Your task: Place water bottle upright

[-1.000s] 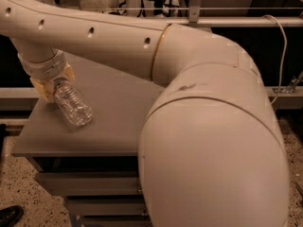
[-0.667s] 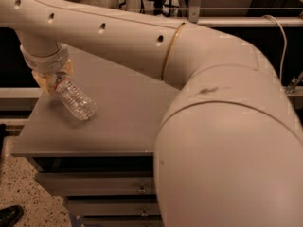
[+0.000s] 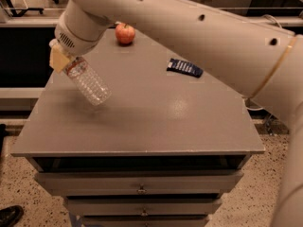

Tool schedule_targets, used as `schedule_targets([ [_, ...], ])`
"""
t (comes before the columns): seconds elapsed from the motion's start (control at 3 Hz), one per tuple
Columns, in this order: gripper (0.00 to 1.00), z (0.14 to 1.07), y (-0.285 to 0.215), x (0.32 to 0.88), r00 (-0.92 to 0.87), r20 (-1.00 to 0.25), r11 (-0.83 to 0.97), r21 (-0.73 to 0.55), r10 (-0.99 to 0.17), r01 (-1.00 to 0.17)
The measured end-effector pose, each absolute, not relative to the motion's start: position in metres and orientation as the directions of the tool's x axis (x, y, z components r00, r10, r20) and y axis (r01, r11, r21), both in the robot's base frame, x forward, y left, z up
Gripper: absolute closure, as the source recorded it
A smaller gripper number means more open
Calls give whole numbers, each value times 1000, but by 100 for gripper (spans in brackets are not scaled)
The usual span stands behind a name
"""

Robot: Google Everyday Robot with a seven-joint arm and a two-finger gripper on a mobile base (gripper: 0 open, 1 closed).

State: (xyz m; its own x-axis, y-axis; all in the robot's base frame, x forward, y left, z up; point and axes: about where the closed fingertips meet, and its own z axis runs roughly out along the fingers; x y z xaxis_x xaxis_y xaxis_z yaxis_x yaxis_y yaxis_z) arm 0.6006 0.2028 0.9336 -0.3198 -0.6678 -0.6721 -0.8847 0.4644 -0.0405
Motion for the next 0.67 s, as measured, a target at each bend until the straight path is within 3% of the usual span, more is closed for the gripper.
schedule_targets([
  [0.33, 100, 968, 184, 595, -242, -810, 430, -14, -535, -903],
  [0.67, 100, 993, 163, 585, -185, -926, 384, 48, -330, -922],
])
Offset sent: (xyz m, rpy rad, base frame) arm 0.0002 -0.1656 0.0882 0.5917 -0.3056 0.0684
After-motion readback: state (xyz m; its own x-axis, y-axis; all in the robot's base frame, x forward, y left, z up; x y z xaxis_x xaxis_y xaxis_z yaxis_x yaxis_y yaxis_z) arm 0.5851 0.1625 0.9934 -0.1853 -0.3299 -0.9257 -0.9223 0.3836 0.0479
